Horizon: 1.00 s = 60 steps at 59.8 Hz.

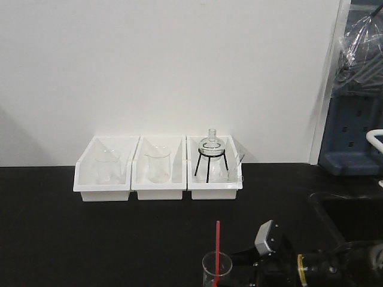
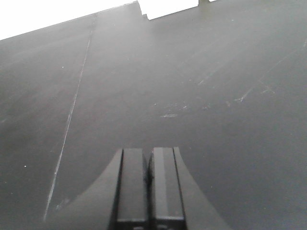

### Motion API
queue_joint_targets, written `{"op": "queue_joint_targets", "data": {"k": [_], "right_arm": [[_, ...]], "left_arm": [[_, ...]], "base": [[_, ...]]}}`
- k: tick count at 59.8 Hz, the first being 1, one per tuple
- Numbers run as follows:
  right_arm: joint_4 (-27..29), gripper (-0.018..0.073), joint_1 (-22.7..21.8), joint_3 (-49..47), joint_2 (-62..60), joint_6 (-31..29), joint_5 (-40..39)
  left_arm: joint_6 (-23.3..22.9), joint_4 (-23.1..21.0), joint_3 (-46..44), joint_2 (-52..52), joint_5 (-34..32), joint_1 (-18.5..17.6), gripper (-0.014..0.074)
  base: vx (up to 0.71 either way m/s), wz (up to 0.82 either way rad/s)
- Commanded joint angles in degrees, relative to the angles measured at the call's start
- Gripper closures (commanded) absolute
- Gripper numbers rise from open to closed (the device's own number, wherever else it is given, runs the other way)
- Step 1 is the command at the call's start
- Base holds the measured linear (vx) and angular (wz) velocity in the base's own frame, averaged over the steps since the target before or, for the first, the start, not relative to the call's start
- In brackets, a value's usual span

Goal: Grab beaker from right and move to left
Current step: 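Open the right gripper and withdraw it from the beaker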

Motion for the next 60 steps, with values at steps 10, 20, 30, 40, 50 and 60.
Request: {"op": "queue_joint_targets", "data": {"k": [10,20,30,40,50,60], "right_arm": [[-15.0,0.0045,-6.9,-0.5,-13.7,18.7,-1.3],[-15.0,0.0104,-10.1,-0.5,-22.0,27.8,-2.2],[-14.6,0.0292,-10.4,-0.5,-32.4,38.2,-1.8],[-13.9,0.0574,-10.3,-0.5,-44.2,51.0,-1.6],[-14.0,0.0568,-10.3,-0.5,-54.2,57.5,0.1],[-14.0,0.0567,-10.3,-0.5,-62.7,57.6,0.1]], "left_arm": [[-0.1,0.0,1.1,-0.4,-4.4,-0.4,0.0603],[-0.1,0.0,1.1,-0.4,-4.4,-0.4,0.0603],[-0.1,0.0,1.1,-0.4,-4.4,-0.4,0.0603],[-0.1,0.0,1.1,-0.4,-4.4,-0.4,0.0603],[-0.1,0.0,1.1,-0.4,-4.4,-0.4,0.0603],[-0.1,0.0,1.1,-0.4,-4.4,-0.4,0.0603]], "base": [[0.0,0.0],[0.0,0.0],[0.0,0.0],[0.0,0.0],[0.0,0.0],[0.0,0.0]]}}
